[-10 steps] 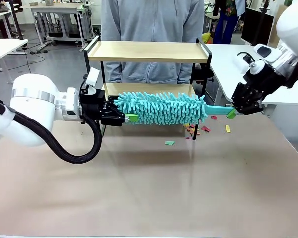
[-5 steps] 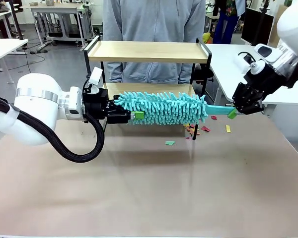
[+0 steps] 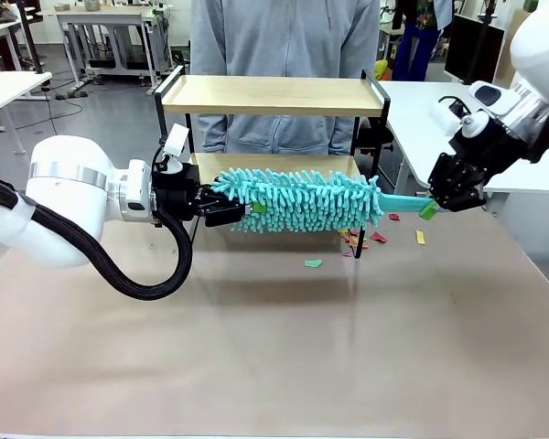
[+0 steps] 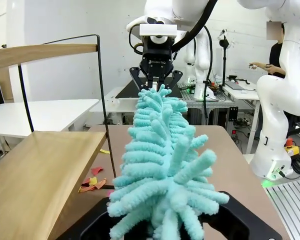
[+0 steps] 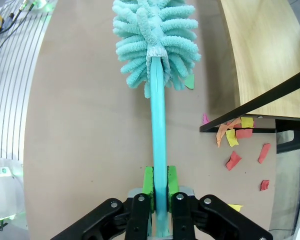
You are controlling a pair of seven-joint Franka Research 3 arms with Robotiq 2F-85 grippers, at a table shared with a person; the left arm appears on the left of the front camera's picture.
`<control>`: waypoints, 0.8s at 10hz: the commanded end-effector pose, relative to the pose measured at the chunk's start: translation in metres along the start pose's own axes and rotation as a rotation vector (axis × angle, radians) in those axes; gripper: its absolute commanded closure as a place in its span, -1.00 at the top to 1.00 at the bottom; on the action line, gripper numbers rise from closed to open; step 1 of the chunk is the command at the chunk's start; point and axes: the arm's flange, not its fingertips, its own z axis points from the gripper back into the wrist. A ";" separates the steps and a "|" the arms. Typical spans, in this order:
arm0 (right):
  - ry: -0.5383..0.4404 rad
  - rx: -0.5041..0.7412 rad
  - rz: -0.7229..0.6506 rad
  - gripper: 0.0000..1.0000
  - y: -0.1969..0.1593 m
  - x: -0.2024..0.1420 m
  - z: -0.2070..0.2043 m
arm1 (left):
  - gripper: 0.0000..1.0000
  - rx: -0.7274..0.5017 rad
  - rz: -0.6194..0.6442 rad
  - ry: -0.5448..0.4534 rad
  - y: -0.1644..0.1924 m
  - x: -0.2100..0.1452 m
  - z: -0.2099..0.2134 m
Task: Clean the shelf.
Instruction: Hand the Duster back to the human.
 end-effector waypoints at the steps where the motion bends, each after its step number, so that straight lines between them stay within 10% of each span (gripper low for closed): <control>1: -0.023 -0.005 0.004 -0.74 0.000 0.002 0.000 | -1.00 -0.011 -0.001 -0.013 -0.003 0.000 -0.003; 4: -0.023 -0.005 0.004 -0.74 0.000 0.002 0.000 | -1.00 -0.070 -0.014 -0.110 -0.003 -0.002 0.000; 6: -0.023 -0.005 0.004 -0.74 0.000 0.002 0.000 | -1.00 -0.007 0.002 -0.003 -0.001 -0.001 -0.001; 7: -0.002 0.008 0.000 0.43 0.001 0.000 0.000 | -1.00 -0.007 0.002 -0.003 -0.001 -0.001 -0.001; 8: -0.018 0.002 -0.008 0.42 0.002 0.000 0.005 | -1.00 -0.007 0.002 -0.003 -0.001 -0.001 -0.001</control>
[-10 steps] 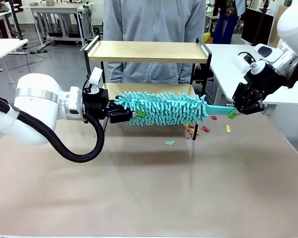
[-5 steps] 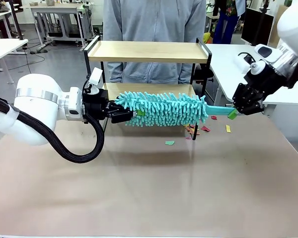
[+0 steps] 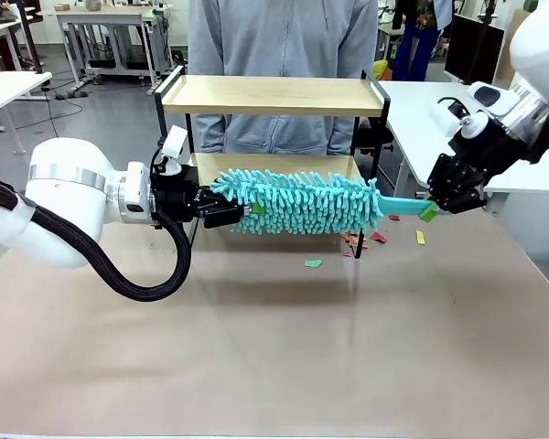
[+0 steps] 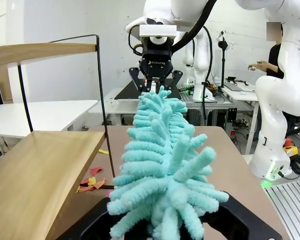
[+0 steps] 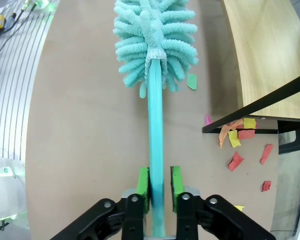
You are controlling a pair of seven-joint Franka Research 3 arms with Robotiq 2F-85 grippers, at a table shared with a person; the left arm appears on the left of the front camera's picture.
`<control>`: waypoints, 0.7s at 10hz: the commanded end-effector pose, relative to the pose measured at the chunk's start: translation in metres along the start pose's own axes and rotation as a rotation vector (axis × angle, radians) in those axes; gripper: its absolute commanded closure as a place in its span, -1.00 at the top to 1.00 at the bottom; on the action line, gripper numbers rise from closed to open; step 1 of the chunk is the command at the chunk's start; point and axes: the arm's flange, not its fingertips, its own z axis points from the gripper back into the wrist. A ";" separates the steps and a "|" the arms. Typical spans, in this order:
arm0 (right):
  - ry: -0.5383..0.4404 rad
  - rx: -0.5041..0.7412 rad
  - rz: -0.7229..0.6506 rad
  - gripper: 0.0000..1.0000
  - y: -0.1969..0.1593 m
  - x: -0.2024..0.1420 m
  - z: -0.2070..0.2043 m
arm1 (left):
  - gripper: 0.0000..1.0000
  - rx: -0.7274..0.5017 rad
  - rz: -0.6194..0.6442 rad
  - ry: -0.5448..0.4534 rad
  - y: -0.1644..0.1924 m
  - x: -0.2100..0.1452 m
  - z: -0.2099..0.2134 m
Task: Clean the shelf.
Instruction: Hand the Duster back to the human.
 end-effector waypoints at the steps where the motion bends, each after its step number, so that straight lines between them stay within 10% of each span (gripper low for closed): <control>1: -0.052 -0.010 -0.011 1.00 0.004 -0.002 0.014 | -1.00 -0.002 -0.001 0.004 -0.001 0.003 -0.002; 2: -0.108 -0.028 -0.019 0.51 0.006 -0.005 0.028 | -1.00 -0.002 -0.001 0.004 -0.001 0.003 -0.002; 3: -0.222 -0.033 -0.018 1.00 0.009 -0.011 0.048 | -1.00 -0.002 -0.001 0.004 -0.001 0.003 -0.002; 7: -0.530 -0.218 -0.146 1.00 0.031 -0.060 0.128 | -1.00 -0.002 -0.001 0.004 -0.001 0.003 -0.002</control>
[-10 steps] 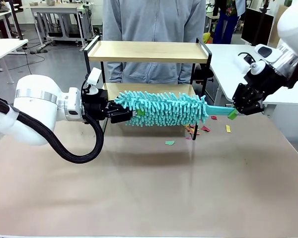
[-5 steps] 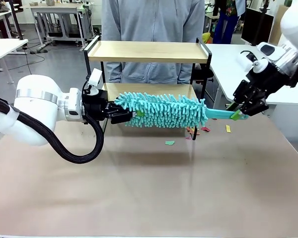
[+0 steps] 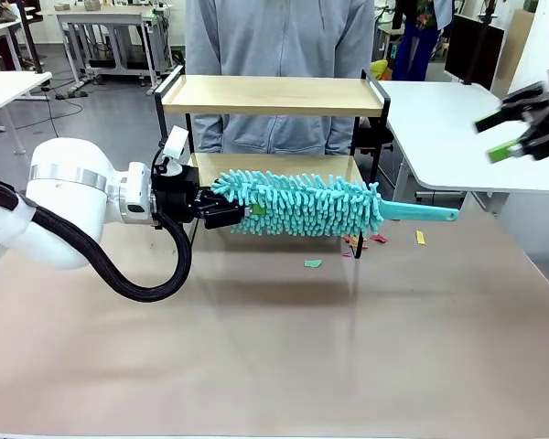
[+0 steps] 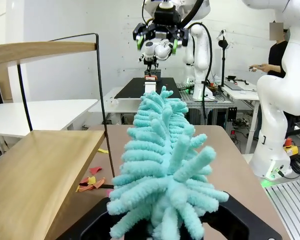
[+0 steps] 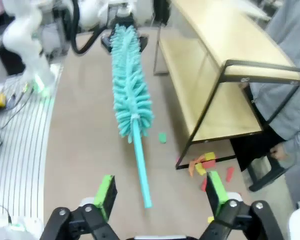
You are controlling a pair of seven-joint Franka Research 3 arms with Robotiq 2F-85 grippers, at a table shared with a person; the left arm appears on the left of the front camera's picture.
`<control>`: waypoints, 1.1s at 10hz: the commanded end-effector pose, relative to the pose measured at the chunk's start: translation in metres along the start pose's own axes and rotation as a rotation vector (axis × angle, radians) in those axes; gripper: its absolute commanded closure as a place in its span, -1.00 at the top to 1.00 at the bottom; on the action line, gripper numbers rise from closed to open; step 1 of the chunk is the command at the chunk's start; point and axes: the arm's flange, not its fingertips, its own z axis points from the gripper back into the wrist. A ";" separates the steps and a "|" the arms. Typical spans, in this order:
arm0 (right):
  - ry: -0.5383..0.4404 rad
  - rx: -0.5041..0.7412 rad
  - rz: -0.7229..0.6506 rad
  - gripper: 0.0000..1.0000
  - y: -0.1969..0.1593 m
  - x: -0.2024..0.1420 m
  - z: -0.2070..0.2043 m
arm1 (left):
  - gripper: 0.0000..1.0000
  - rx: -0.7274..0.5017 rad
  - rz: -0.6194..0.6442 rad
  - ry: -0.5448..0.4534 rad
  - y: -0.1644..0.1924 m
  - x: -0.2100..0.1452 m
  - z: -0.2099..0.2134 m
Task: Clean the shelf.
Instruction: Hand the Duster back to the human.
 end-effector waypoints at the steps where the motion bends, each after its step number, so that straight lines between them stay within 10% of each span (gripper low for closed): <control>1: -0.139 -0.075 -0.018 1.00 0.003 -0.020 0.026 | -1.00 -0.001 -0.001 0.001 -0.001 0.003 -0.001; 5: -0.243 -0.129 -0.039 1.00 0.013 -0.048 0.056 | -1.00 -0.001 -0.001 0.001 -0.001 0.003 -0.001; 6: -0.194 -0.144 -0.091 1.00 0.007 -0.040 0.065 | -0.63 0.000 0.000 0.000 0.000 0.000 0.000; 11: -0.194 -0.144 -0.091 1.00 0.007 -0.040 0.065 | -0.63 0.072 0.057 -0.133 -0.007 0.122 0.032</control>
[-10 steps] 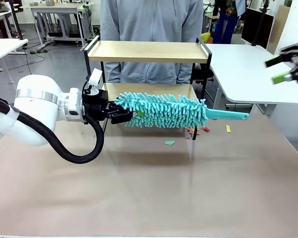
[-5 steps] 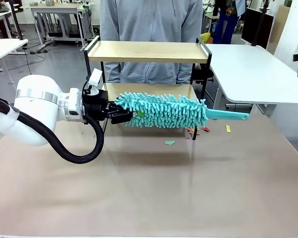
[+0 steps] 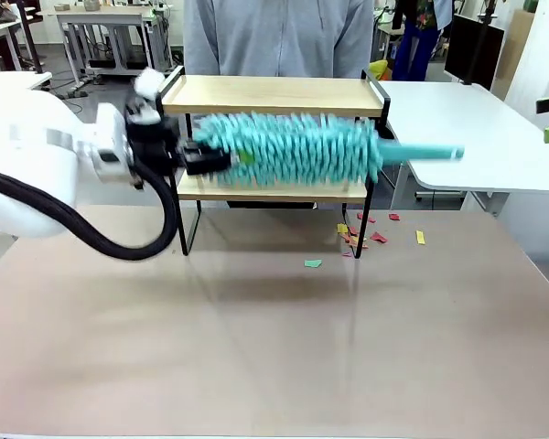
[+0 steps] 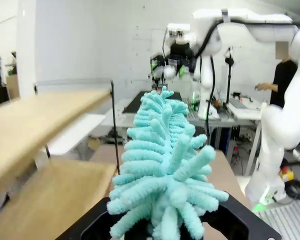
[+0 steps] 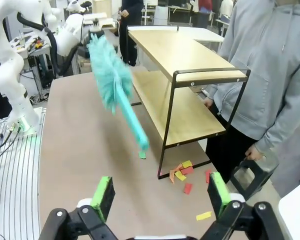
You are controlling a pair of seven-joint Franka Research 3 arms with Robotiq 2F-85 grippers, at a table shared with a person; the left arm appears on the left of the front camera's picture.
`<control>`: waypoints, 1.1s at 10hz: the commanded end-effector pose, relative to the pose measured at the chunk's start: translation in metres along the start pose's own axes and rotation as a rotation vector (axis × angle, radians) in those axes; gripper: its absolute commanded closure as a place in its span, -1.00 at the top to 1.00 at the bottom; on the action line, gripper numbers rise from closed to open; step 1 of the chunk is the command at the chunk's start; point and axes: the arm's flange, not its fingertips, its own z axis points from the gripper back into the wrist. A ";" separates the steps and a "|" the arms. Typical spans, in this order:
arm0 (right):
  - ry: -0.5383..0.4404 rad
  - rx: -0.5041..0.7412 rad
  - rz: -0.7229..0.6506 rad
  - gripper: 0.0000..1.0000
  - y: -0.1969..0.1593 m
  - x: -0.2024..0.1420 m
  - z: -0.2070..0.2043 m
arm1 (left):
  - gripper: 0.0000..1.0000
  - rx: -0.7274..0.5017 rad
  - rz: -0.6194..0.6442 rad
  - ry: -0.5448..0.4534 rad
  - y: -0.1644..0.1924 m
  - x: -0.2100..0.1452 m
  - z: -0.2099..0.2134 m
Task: Clean the shelf.
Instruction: Hand the Duster back to the human.
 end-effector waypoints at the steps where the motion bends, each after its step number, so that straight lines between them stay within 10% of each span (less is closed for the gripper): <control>1: -0.006 -0.002 -0.007 1.00 -0.002 0.004 0.002 | -0.63 0.028 0.035 -0.118 -0.010 0.058 0.014; 5: -0.006 -0.002 -0.007 1.00 -0.002 0.004 0.002 | -0.63 0.373 -0.112 -0.239 -0.020 0.156 0.093; 11: -0.006 -0.002 -0.007 1.00 -0.002 0.004 0.002 | -0.63 1.210 -0.156 -0.181 -0.001 0.144 0.246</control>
